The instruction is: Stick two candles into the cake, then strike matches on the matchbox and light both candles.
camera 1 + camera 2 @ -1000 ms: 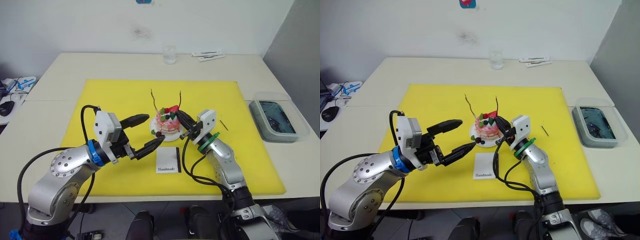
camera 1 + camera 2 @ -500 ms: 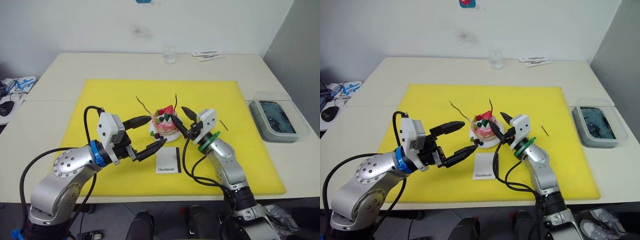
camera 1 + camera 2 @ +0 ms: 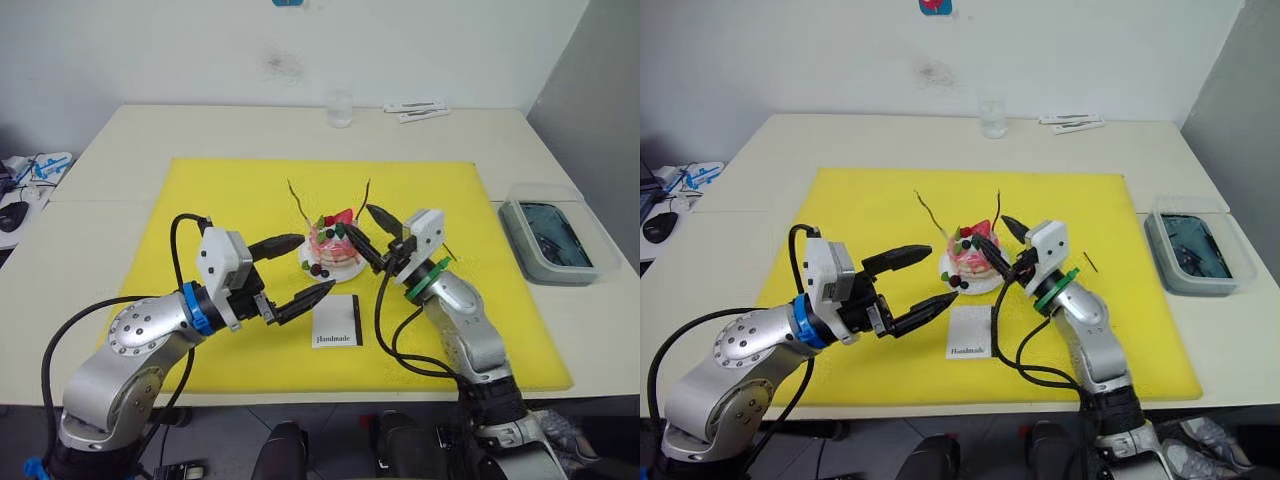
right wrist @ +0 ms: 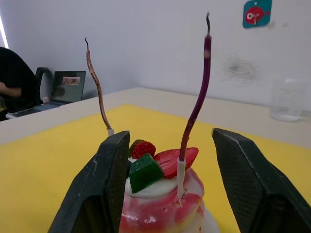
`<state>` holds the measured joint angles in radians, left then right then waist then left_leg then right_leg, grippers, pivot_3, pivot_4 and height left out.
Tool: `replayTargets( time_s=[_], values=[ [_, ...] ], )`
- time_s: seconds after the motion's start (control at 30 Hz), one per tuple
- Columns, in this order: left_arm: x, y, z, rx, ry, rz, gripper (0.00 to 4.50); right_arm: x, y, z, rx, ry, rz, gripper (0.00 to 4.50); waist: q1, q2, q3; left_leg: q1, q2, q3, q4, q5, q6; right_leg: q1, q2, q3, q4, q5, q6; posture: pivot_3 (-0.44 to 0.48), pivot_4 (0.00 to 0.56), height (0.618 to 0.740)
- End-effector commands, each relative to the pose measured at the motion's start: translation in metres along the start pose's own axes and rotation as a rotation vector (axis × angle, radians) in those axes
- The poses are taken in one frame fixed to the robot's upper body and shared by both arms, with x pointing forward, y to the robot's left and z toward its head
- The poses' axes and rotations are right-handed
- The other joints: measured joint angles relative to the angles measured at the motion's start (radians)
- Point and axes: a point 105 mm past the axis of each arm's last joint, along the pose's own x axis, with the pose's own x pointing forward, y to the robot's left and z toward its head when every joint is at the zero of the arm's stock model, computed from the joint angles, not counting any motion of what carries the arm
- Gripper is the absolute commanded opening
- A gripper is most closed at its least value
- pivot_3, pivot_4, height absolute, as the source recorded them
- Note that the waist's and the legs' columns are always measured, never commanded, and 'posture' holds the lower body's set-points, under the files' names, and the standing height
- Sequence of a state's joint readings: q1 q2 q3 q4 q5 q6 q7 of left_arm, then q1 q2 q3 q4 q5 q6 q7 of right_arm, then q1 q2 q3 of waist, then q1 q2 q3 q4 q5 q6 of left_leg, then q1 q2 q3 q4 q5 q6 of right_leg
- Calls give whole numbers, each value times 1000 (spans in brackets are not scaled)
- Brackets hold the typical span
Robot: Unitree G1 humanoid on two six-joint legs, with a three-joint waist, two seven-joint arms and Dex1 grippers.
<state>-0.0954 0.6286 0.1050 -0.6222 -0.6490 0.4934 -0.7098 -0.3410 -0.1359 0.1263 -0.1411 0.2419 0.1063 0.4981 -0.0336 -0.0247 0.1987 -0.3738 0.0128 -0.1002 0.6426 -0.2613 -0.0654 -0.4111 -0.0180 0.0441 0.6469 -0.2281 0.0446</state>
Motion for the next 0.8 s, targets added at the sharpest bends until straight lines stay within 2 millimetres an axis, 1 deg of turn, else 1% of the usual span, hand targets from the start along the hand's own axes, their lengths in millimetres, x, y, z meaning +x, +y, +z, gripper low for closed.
replayTargets(
  time_s=[0.03,0.13,0.23,0.33,0.4,0.47,0.5,0.57,0.63,0.73,0.8],
  values=[
    [-5,2,7,32,-8,7,4500,-16,-1,22,-51,-25,39,2787,2,0,0,0,0,0,0,0,0,0,0,0,0,0,0,0,150,740],
    [-8,4,5,30,11,-4,4500,-39,2,28,-109,37,123,2787,2,0,0,-1,0,0,0,0,0,0,0,0,-1,0,-1,0,150,740],
    [-14,-1,-3,-36,74,-49,4500,-59,8,32,-131,126,217,2787,1,0,0,-1,0,0,0,0,0,0,0,0,-1,-2,-3,0,150,740],
    [-25,-9,-15,-223,164,-110,4500,-73,9,32,-154,223,287,2787,-7,0,0,0,0,0,0,0,0,-1,0,0,0,-3,-4,0,150,740],
    [-37,-11,-21,-445,220,-138,4500,-83,9,33,-166,282,335,2787,-6,0,1,0,1,0,0,0,0,-1,0,-1,0,-3,-4,0,150,740],
    [-45,-13,-26,-594,289,-167,4500,-90,10,34,-163,332,372,2787,-7,0,1,0,1,-1,0,0,0,-1,0,-2,0,-3,-4,0,150,740],
    [-48,-14,-27,-657,322,-182,4500,-93,12,34,-159,358,395,2787,-7,0,1,0,1,-2,1,0,0,-1,0,-2,1,-3,-4,0,150,740],
    [-51,-15,-27,-718,358,-199,4500,-96,14,35,-159,382,422,2787,-6,0,1,-1,1,-2,1,0,0,-1,0,-2,0,-3,-4,0,150,740],
    [-51,-10,-26,-809,347,-186,4500,-99,17,34,-144,407,447,2787,-5,0,1,-1,0,-2,1,0,0,-1,0,-2,0,-3,-4,0,150,740],
    [-51,-5,-39,-947,410,-160,4500,-106,23,32,-136,458,507,2189,0,0,1,-2,0,-2,1,0,0,-1,0,-2,-1,-3,-4,0,150,740],
    [-48,-1,-46,-1003,429,-135,4500,-108,23,30,-155,488,525,1483,1,0,1,-3,0,-2,1,0,0,-3,0,-2,0,-3,-4,0,150,740]
  ],
)
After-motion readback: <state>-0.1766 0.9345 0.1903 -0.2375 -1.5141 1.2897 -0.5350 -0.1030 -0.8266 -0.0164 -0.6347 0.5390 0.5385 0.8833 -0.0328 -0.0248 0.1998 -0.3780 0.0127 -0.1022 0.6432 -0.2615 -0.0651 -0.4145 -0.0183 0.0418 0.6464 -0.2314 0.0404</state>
